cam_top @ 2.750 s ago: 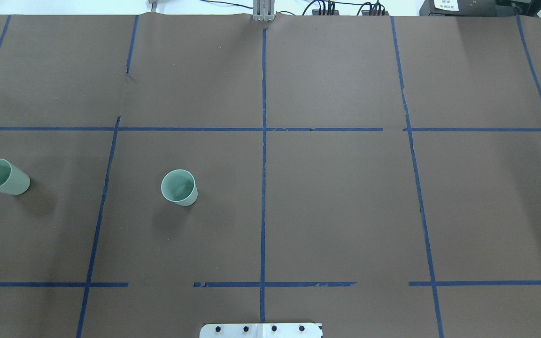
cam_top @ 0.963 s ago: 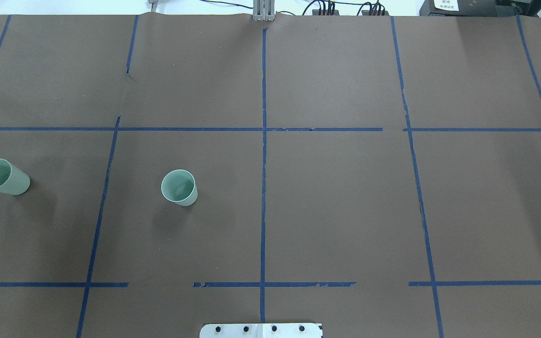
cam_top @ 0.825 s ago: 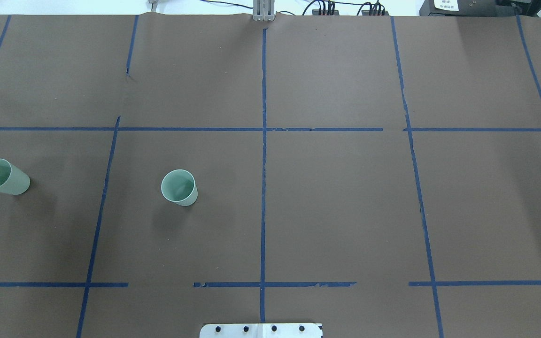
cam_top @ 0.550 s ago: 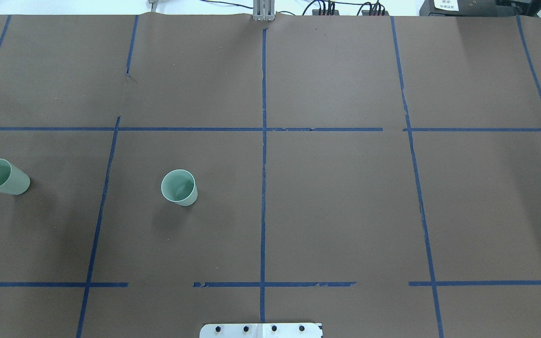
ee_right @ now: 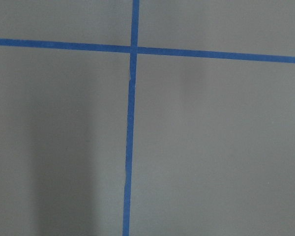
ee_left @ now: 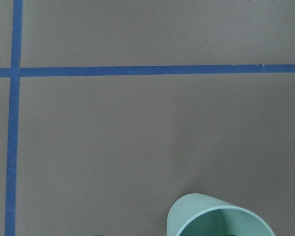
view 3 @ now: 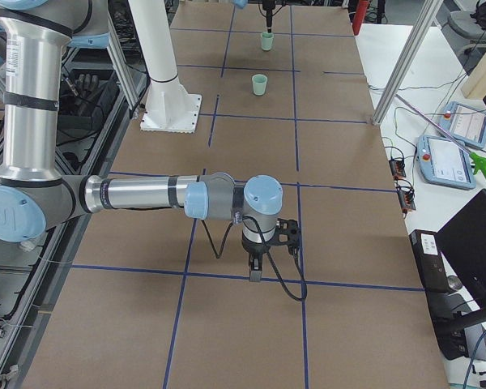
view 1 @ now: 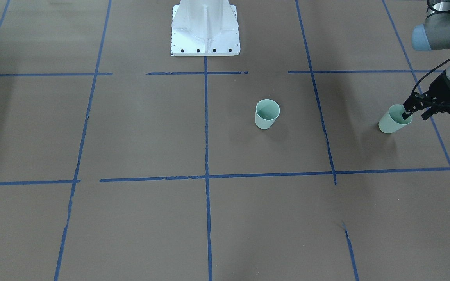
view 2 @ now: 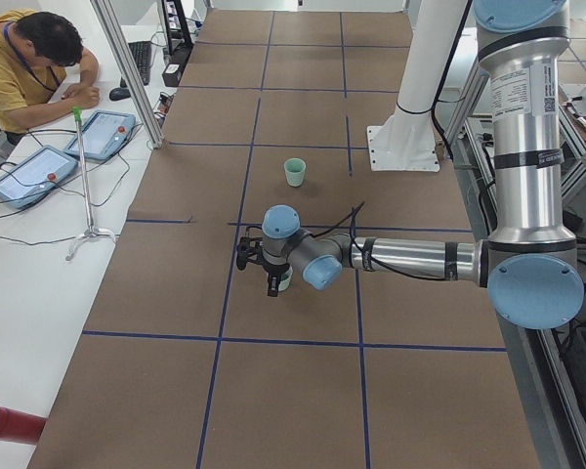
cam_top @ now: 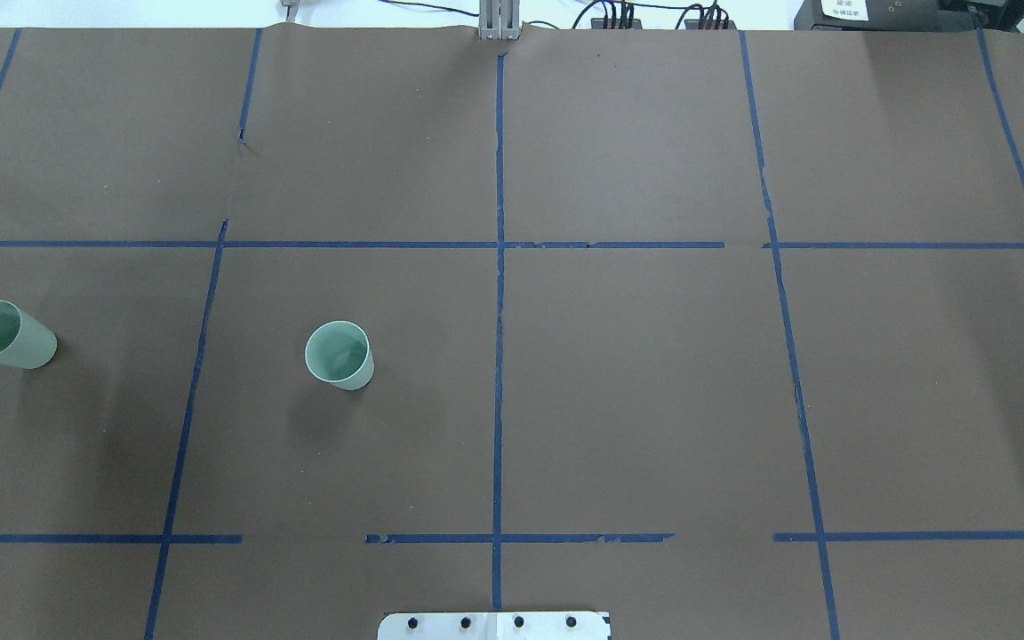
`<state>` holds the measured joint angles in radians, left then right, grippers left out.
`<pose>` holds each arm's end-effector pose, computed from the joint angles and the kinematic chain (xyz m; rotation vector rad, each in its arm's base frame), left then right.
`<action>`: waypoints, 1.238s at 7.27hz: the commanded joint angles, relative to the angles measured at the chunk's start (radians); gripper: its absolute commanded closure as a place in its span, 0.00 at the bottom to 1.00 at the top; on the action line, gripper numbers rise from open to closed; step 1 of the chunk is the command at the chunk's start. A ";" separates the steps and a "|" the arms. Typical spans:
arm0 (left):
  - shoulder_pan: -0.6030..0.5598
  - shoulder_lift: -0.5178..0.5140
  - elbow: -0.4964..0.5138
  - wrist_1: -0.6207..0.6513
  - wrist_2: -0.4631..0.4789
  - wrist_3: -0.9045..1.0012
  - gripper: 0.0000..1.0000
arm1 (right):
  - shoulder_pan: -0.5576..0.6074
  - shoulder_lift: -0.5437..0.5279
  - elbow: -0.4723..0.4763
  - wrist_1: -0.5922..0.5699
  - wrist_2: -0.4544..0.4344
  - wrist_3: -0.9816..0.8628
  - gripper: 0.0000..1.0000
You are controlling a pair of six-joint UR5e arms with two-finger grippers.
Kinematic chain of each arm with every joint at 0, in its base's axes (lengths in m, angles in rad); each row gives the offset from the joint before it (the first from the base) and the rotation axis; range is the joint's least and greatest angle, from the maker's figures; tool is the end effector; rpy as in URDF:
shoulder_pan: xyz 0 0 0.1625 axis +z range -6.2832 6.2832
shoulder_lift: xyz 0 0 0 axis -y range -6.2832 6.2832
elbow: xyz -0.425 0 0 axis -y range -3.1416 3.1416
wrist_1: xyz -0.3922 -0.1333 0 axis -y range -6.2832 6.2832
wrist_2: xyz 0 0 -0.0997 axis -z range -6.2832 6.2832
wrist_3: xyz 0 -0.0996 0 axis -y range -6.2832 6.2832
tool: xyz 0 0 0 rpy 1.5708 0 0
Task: Stack cups
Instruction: 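Lower the left gripper onto the outer green cup and grasp it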
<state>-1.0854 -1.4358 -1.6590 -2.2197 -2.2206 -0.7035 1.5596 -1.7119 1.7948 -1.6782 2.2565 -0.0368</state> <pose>0.1508 -0.4424 0.6109 0.1280 0.8454 -0.0091 0.0654 -0.4296 0.6303 -0.0148 -0.6860 -0.0377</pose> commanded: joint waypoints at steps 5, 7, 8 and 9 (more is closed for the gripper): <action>0.012 -0.017 -0.059 0.059 -0.024 -0.002 1.00 | -0.001 0.000 0.000 0.000 0.000 0.000 0.00; 0.009 -0.052 -0.262 0.335 -0.022 -0.008 1.00 | -0.001 0.000 0.000 0.000 0.000 0.000 0.00; 0.010 -0.072 -0.344 0.424 -0.021 -0.063 1.00 | 0.000 0.000 0.000 0.000 0.000 0.000 0.00; 0.013 -0.125 -0.366 0.461 -0.022 -0.150 1.00 | -0.001 0.000 0.000 0.000 0.000 0.000 0.00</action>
<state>-1.0747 -1.5088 -1.9602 -1.8428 -2.2421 -0.7656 1.5593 -1.7119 1.7947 -1.6782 2.2565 -0.0368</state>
